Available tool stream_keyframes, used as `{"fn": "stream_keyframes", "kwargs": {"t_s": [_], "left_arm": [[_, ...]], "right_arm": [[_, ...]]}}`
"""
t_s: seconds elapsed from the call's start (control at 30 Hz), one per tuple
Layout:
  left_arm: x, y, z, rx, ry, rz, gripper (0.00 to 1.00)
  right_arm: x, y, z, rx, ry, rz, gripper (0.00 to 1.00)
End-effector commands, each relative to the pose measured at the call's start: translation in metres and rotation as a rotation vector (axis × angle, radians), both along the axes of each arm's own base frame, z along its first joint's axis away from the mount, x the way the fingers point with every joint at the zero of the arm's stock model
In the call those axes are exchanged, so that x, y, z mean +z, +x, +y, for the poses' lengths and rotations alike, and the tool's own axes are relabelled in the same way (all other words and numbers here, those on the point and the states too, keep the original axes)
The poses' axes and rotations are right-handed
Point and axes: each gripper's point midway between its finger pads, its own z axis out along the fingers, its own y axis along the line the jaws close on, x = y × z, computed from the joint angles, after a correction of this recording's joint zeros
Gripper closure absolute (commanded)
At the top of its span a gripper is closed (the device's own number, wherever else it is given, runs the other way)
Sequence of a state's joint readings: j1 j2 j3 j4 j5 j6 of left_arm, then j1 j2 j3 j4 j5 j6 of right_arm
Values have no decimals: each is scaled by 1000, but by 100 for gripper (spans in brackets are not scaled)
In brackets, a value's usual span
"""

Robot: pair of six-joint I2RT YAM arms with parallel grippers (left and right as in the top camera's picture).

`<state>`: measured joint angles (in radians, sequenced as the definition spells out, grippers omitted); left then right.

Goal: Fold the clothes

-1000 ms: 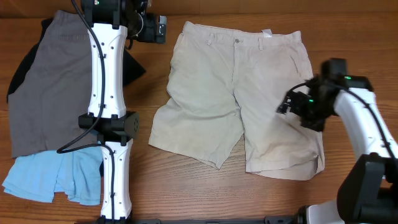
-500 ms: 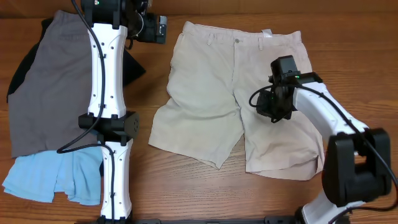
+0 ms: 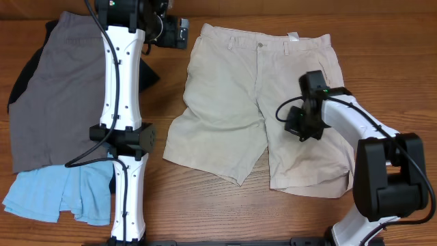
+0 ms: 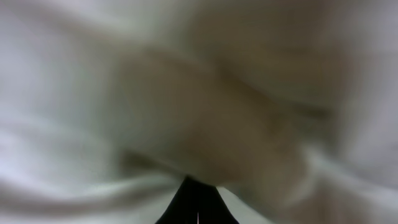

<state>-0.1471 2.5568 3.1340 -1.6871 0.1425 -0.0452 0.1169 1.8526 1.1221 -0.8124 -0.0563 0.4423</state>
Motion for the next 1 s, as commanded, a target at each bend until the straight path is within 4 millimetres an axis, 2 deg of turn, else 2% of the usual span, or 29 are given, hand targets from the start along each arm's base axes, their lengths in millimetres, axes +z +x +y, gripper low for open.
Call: {"fn": "stream_keyframes", "kwargs": {"t_s": [0.0,0.27,0.63,0.7,0.8,0.97], "left_arm": [[3,-3,-9,-40,-4,-8,0],[3,-3,-9,-40,-5,-8,0],[3,-3,-9,-41,-4,-8,0],[3,-2,-10,-43,-5,-11,0],[2,3,-18,-56,-13,-27,0],[-4,9,-39,-97,-26,-46,0]], "right_arm": [[-17,-12,-26,-106,-19,36,96],[-26,-15,-73,-263,-8,29,96],[-20,0,-175,-467,-12,-127,96],[-12,15,-182,-493,63,-204,93],[10,41,-193,-506,150,-318,89],[59,70,-212,-503,138,-384,87]]}}
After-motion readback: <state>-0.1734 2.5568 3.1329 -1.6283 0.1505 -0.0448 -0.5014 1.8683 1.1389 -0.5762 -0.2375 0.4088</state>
